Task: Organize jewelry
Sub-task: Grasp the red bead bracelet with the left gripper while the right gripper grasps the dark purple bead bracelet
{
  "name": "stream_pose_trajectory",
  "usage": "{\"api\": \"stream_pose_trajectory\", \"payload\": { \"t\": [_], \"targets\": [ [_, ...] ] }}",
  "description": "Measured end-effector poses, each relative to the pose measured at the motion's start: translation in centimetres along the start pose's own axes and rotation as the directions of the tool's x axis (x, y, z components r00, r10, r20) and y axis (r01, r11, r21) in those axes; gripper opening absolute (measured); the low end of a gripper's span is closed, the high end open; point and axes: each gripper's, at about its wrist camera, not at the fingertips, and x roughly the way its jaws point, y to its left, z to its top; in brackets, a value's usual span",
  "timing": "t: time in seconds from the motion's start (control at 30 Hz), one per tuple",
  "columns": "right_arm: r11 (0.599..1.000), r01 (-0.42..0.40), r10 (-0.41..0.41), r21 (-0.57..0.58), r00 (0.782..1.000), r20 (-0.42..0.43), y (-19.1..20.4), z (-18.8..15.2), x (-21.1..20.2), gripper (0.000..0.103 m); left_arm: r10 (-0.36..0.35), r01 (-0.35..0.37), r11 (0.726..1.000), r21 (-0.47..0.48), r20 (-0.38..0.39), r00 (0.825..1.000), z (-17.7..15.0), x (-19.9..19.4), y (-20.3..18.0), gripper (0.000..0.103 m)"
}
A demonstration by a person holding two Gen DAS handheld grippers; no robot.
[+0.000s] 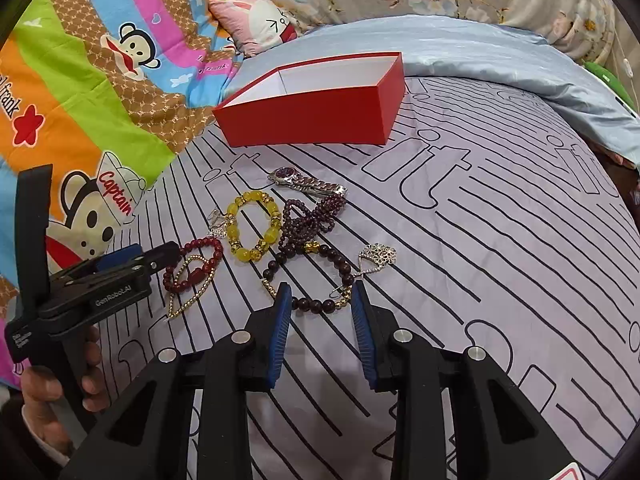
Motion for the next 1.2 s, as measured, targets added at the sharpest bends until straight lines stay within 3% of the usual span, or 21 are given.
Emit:
{"api": "stream_pose_trajectory", "payload": {
  "t": [0.23,0.37,0.93,1.2],
  "targets": [
    [1.0,0.001,-0.001,-0.001,1.0,-0.008,0.0,-0.1,0.2,0.03,-0.031,0.031,1.0,0.004,-0.016,0.999,-0.3,0.6,-0.3,0.033],
    [1.0,0.001,-0.001,-0.001,1.0,-0.018,0.2,-0.2,0.6,0.03,-0.048,0.049,0.999,0.017,-0.015,0.999,-0.3,0.7,-0.7,0.008],
    [0.999,-0.029,0.029,-0.016,1.0,0.002,1.7,2.4,2.3,0.03,-0.179,0.182,0.983,-0.032,0.084,0.98,0.6,-4.5,-1.5,0.007],
    [0.999,-0.022,0.022,-0.032,1.0,0.0,2.4,4.1,4.4,0.03,-0.202,0.207,0.977,-0.043,0.102,0.974,1.1,-5.7,-1.4,0.007]
  ]
}}
